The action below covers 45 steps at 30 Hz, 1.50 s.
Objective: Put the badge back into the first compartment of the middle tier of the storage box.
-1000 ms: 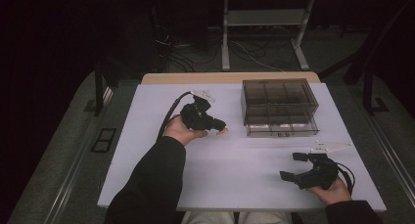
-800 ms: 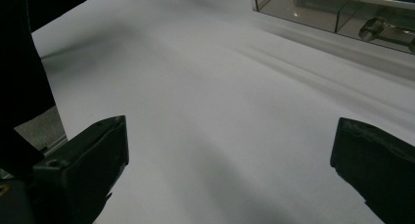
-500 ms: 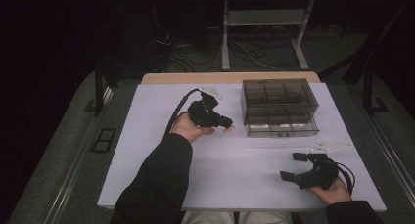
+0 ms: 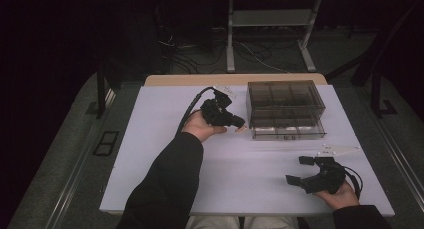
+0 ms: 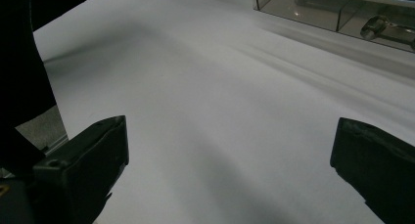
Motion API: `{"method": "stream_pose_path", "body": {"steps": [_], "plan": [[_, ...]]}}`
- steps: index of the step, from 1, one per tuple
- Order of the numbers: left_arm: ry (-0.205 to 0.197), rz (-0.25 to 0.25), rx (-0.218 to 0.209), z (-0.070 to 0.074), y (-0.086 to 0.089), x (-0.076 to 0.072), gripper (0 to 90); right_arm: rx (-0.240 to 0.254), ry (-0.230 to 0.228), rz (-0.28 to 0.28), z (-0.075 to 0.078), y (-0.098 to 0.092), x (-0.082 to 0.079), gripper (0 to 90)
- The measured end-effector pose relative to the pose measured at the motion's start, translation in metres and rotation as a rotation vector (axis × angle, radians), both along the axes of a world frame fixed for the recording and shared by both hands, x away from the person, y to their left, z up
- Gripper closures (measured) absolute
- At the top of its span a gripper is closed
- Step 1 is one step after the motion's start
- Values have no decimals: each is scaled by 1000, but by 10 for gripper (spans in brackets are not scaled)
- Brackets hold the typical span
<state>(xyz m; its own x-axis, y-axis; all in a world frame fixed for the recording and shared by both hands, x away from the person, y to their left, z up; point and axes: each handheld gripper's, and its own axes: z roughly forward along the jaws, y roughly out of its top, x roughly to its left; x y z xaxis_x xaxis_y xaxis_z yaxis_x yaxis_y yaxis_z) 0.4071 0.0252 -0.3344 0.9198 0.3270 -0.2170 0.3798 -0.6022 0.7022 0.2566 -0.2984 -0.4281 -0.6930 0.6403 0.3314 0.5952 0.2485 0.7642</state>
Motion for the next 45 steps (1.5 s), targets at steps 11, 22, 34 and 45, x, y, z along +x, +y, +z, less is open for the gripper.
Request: {"method": "stream_pose_path", "body": {"steps": [11,22,34,45], "plan": [[-19,-30,-2,3,-18,5,856,1,0,-4,0,0,0,3],[-10,-49,-2,2,-37,10,856,3,-2,-4,0,-1,0,3],[2,-49,-13,-3,-53,17,856,8,-3,-1,0,0,0,3],[22,-35,-56,-17,-64,24,855,10,-1,3,0,1,0,3]]}}
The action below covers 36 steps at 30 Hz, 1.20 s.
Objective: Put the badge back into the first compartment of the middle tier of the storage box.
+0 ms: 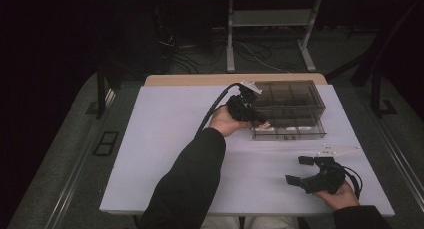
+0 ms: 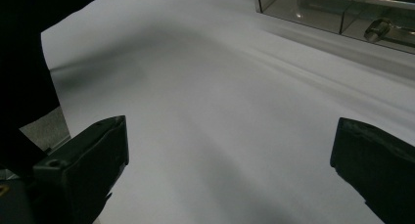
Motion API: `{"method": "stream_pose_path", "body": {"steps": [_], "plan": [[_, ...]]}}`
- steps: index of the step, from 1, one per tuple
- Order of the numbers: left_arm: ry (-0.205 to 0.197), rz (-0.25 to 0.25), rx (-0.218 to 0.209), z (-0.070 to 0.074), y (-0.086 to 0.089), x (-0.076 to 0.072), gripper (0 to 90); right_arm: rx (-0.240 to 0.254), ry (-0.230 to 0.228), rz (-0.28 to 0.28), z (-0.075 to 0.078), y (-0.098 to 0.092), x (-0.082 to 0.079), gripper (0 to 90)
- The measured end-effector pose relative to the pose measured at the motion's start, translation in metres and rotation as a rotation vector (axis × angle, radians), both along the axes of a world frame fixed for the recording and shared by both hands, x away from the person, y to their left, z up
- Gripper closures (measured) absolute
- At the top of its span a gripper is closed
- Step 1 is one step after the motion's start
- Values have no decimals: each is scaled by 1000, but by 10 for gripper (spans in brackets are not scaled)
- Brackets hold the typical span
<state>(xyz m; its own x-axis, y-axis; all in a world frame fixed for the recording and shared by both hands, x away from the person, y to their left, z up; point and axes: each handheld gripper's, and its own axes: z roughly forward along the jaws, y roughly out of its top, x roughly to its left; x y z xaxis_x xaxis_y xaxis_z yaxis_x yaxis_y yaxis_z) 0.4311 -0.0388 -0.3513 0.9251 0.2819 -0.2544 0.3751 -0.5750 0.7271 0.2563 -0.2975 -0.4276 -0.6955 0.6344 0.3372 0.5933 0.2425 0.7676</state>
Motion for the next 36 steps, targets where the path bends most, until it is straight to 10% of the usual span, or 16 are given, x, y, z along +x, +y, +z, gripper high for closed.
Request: {"method": "stream_pose_path", "body": {"steps": [36], "plan": [[43,83,-10,-42,-7,20,855,-7,2,6,-1,0,-1,3]]}}
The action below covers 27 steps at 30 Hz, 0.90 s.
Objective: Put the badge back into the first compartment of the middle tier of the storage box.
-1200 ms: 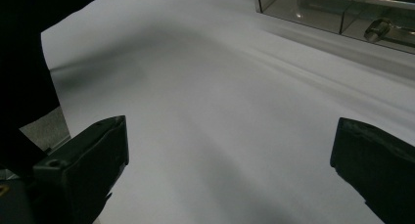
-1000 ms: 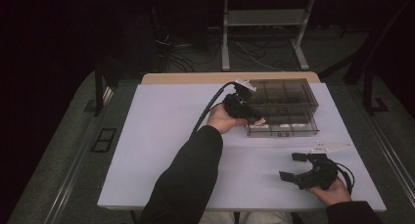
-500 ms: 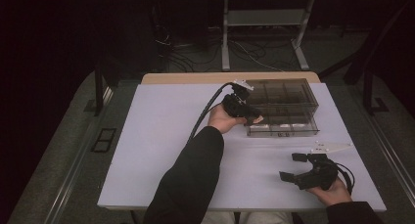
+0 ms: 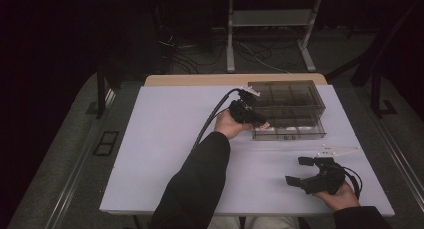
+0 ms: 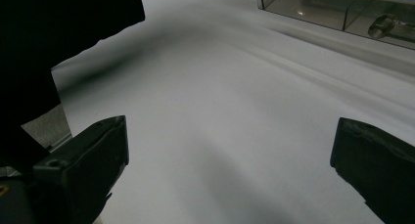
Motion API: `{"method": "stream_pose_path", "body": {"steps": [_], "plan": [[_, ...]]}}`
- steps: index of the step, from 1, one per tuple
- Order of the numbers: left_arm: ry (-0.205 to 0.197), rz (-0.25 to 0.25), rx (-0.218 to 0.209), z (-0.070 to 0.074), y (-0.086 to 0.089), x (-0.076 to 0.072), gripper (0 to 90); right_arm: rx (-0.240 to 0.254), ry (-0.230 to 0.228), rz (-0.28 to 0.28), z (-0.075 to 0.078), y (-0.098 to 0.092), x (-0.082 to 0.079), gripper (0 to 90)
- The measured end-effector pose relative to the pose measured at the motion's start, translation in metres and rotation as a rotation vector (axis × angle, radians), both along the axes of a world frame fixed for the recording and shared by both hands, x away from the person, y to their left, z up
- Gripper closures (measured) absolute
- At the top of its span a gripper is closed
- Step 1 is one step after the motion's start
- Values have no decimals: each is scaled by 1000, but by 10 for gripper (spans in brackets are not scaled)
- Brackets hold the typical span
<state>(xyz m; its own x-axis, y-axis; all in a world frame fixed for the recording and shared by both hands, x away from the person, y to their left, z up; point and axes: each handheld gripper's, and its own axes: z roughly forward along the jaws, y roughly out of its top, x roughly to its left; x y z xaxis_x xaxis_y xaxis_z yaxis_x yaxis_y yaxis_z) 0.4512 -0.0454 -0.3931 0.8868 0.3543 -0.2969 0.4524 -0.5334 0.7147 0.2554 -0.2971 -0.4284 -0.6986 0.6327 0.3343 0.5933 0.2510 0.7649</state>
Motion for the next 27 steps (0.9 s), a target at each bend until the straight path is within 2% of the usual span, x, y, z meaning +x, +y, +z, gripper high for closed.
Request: {"method": "stream_pose_path", "body": {"steps": [13,22,27], "plan": [[31,-3,-7,-16,-10,0,855,-5,-4,3,-1,0,0,3],[32,-4,-2,-15,-11,-2,848,-4,-3,4,0,1,0,3],[21,2,-8,-11,-11,-6,784,-3,6,3,0,1,0,3]]}}
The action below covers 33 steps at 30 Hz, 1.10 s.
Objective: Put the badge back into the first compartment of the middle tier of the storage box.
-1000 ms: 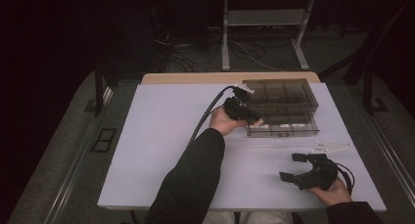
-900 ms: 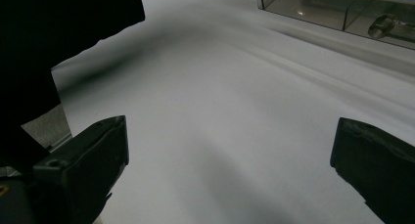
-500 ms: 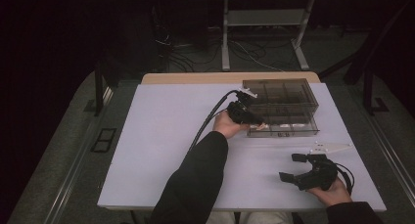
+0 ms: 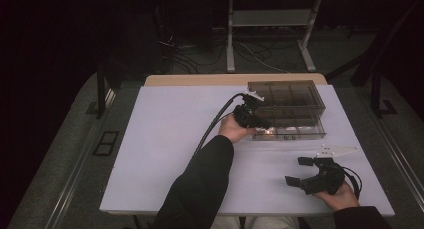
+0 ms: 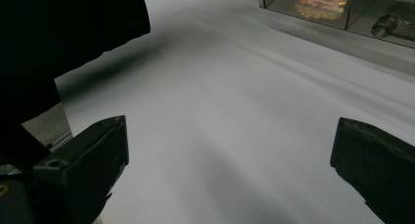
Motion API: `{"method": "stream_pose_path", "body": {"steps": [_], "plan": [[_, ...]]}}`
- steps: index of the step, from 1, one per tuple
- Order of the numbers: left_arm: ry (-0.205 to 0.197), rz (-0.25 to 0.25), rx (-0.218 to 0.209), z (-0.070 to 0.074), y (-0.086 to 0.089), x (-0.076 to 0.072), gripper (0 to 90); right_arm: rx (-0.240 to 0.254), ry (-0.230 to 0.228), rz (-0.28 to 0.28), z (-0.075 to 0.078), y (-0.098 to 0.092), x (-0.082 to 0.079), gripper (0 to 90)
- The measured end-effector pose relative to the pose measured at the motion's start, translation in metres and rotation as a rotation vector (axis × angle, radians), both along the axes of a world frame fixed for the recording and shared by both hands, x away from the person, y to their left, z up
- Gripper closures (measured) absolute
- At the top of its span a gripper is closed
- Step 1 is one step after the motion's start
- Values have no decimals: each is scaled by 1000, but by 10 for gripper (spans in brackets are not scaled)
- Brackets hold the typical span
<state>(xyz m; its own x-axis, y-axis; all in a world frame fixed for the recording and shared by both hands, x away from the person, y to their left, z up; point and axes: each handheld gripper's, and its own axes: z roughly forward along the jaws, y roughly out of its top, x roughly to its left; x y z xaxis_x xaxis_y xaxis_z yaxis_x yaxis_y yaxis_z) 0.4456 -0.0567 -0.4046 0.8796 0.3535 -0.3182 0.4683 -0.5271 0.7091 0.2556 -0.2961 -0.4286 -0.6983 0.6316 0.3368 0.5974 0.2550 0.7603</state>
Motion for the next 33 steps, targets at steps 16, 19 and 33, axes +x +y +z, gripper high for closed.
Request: {"method": "stream_pose_path", "body": {"steps": [16,19,33], "plan": [[-65,-3,0,21,12,-18,365,9,-7,-21,1,-3,2,3],[-72,-3,0,24,16,-20,333,9,-2,-22,1,-3,1,3],[-72,66,-39,28,42,-32,31,17,-9,-29,2,-7,3,3]]}}
